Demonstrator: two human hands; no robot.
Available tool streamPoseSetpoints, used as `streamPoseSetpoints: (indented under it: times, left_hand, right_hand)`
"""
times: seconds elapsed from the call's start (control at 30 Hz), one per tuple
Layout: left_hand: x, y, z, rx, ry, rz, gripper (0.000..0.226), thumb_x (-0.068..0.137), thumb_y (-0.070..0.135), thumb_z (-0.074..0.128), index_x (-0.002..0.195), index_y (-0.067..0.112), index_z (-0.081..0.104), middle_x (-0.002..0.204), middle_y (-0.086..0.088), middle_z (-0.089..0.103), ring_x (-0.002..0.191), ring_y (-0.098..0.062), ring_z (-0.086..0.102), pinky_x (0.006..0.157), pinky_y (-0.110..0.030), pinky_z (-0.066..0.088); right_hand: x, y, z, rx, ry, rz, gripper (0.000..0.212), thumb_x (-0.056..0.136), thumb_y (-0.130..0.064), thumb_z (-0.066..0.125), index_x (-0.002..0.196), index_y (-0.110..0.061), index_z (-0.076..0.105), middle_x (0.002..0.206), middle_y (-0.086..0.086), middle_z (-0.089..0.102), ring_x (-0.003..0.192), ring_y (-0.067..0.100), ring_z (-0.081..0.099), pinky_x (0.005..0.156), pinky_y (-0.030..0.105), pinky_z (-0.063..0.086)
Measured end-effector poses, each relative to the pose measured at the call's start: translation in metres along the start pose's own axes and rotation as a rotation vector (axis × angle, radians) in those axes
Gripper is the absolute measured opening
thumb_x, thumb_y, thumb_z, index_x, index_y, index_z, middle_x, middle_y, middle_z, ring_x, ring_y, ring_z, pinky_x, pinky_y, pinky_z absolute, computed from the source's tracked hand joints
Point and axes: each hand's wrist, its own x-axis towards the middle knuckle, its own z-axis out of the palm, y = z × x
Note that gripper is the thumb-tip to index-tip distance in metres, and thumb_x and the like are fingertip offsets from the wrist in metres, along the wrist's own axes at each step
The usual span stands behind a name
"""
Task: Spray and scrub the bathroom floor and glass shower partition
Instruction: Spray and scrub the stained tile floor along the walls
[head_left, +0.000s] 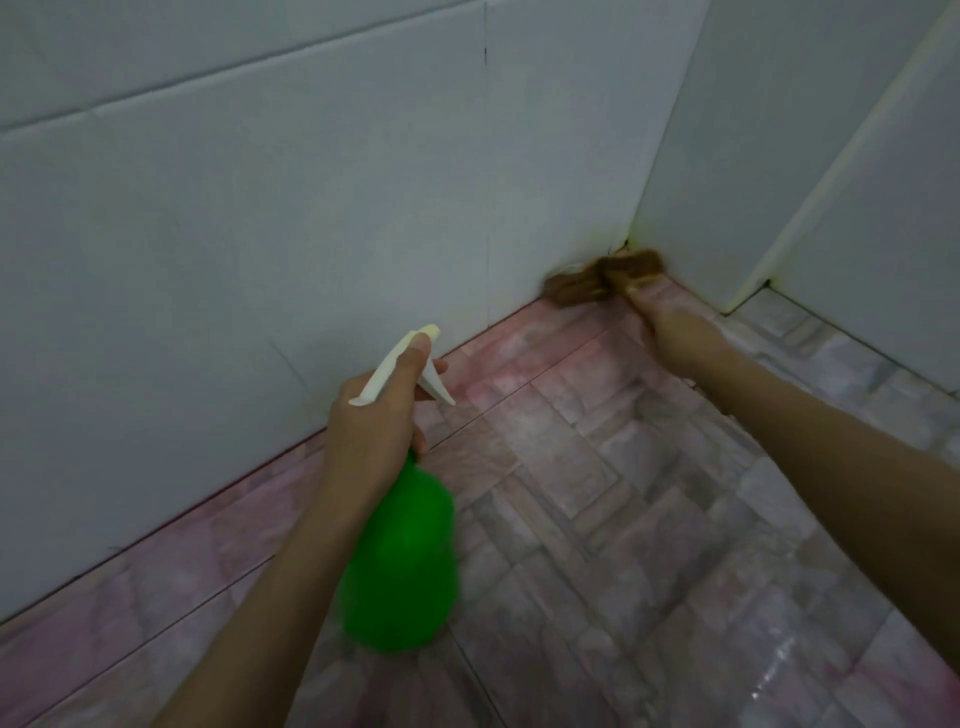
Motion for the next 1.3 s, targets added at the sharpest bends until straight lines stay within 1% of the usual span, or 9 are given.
streamPoseSetpoints:
  times: [0.1,0.2,0.37,0.53,0.73,0.93,1.0,1.07,1.3]
  left_hand:
    - [0.007,0.005,0.007,-0.021,-0.027,-0.001,0.037,0.072,0.078,0.053,0.08,0.05,0.077,0.098,-0.023,0.074,0.044,-0.022,0.053,0.056,-0.041,0.048]
    - [0.023,0.01,0.022,0.02,-0.079,0.038,0.058,0.073,0.077,0.056,0.092,0.026,0.079,0.105,-0.022,0.072,0.049,-0.029,0.059,0.051,-0.043,0.049]
    - [0.062,0.023,0.057,0.12,-0.154,0.07,0.07,0.082,0.068,0.059,0.09,0.0,0.074,0.092,-0.026,0.073,0.04,-0.018,0.049,0.046,-0.028,0.044]
    - [0.083,0.032,0.09,0.133,-0.147,0.057,0.071,0.083,0.062,0.066,0.082,-0.009,0.071,0.064,-0.024,0.064,0.042,-0.021,0.053,0.047,-0.026,0.044]
    - [0.092,0.034,0.104,0.158,-0.09,0.053,0.062,0.088,0.056,0.066,0.082,-0.006,0.074,0.072,-0.018,0.073,0.04,-0.015,0.056,0.04,-0.02,0.044]
    - [0.092,0.034,0.105,0.194,-0.11,0.056,0.067,0.088,0.059,0.063,0.082,-0.006,0.073,0.065,-0.013,0.069,0.044,-0.018,0.058,0.041,-0.02,0.045]
    - [0.091,0.034,0.101,0.144,-0.124,0.06,0.065,0.089,0.058,0.063,0.082,-0.006,0.072,0.064,-0.015,0.068,0.039,-0.016,0.054,0.04,-0.019,0.043]
    - [0.09,0.031,0.096,0.082,-0.161,0.083,0.056,0.09,0.058,0.062,0.085,0.003,0.077,0.079,-0.022,0.073,0.037,-0.017,0.05,0.041,-0.022,0.043]
    - [0.076,0.019,0.073,-0.006,-0.146,0.133,0.032,0.078,0.071,0.056,0.072,0.048,0.077,0.088,-0.012,0.078,0.043,-0.018,0.052,0.051,-0.029,0.045]
  right_hand:
    - [-0.006,-0.021,0.001,0.3,0.046,0.238,0.06,0.097,-0.013,0.044,0.152,-0.019,0.021,0.105,0.029,0.062,0.09,0.04,0.061,0.077,0.04,0.048]
    - [-0.032,-0.05,0.012,0.775,0.205,0.375,0.064,0.093,-0.009,0.045,0.15,-0.03,0.027,0.088,0.02,0.061,0.069,0.029,0.057,0.07,0.036,0.049]
    - [-0.043,-0.069,0.035,0.914,0.535,0.775,0.072,0.092,-0.006,0.041,0.153,-0.03,0.01,0.07,0.006,0.047,0.069,0.027,0.051,0.068,0.037,0.044]
    - [-0.035,-0.055,0.031,0.898,0.536,0.78,0.072,0.093,-0.006,0.038,0.153,-0.03,0.006,0.068,0.009,0.048,0.057,0.022,0.046,0.06,0.033,0.038]
    - [-0.035,-0.051,0.036,0.88,0.533,0.745,0.071,0.093,-0.008,0.037,0.153,-0.032,0.008,0.063,0.005,0.05,0.062,0.034,0.057,0.062,0.041,0.05]
    - [-0.037,-0.053,0.026,1.039,0.56,0.773,0.053,0.099,-0.015,0.036,0.15,-0.026,0.027,0.075,0.0,0.047,0.058,0.016,0.047,0.057,0.028,0.037]
    - [-0.032,-0.049,0.027,1.314,0.57,0.85,0.028,0.1,-0.024,0.037,0.121,-0.017,0.054,0.067,0.0,0.048,0.046,0.012,0.048,0.047,0.026,0.041]
    - [-0.026,-0.048,0.026,1.587,0.508,0.936,0.028,0.1,-0.031,0.039,0.082,-0.013,0.05,0.057,0.003,0.046,0.031,0.009,0.042,0.035,0.019,0.037]
    - [0.035,-0.072,0.002,1.78,0.379,0.93,0.033,0.103,-0.036,0.03,0.077,-0.017,0.036,0.058,0.002,0.034,0.034,0.012,0.037,0.035,0.018,0.038]
